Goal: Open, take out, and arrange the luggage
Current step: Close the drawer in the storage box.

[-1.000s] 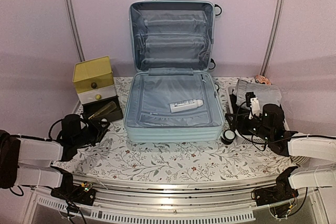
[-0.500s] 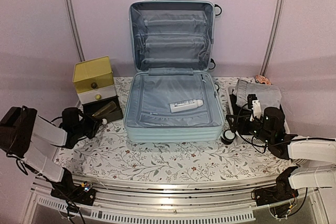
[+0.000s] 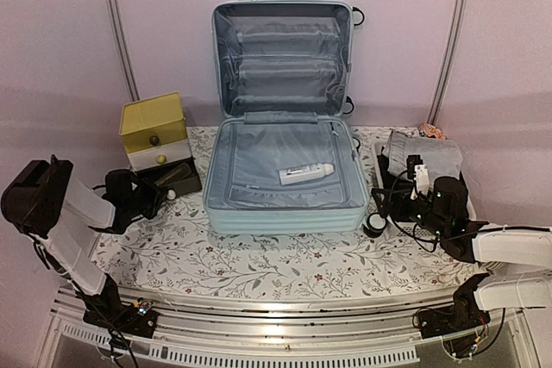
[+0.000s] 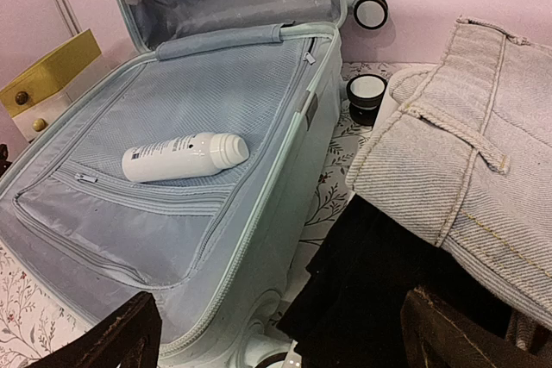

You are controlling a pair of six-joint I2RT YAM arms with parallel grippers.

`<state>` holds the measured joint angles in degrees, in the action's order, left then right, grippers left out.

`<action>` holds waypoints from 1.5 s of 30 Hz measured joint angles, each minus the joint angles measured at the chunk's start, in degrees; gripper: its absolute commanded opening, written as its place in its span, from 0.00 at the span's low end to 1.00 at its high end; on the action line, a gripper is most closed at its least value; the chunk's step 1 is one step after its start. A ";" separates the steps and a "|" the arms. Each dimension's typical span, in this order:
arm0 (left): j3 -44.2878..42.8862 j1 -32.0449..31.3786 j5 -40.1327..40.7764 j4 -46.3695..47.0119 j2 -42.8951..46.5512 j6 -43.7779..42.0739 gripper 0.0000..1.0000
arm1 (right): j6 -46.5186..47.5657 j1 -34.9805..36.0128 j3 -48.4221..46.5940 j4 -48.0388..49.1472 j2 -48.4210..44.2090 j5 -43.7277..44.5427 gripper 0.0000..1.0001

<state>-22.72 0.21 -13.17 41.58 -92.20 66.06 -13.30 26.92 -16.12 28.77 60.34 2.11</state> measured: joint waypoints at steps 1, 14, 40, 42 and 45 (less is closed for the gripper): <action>-0.50 0.11 0.09 0.52 -0.74 0.00 0.00 | 0.00 0.00 0.02 0.02 0.04 0.00 0.99; -5.86 1.97 0.28 5.90 -8.22 0.22 0.00 | 0.00 0.00 0.02 0.04 0.07 0.15 0.99; -3.13 4.31 0.09 13.97 -13.53 0.07 0.01 | -0.02 0.00 0.02 0.22 0.15 0.17 0.99; -4.55 4.76 -0.04 14.69 -15.21 0.22 0.00 | -0.02 0.00 0.02 0.22 0.15 0.17 0.99; -6.82 5.40 -0.11 15.26 -17.25 0.39 0.00 | -0.02 0.00 0.02 0.22 0.15 0.17 0.99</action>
<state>-29.54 5.61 -13.28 56.84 -109.45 66.46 -13.32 26.92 -16.10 28.99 60.49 2.28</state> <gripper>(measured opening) 0.006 0.988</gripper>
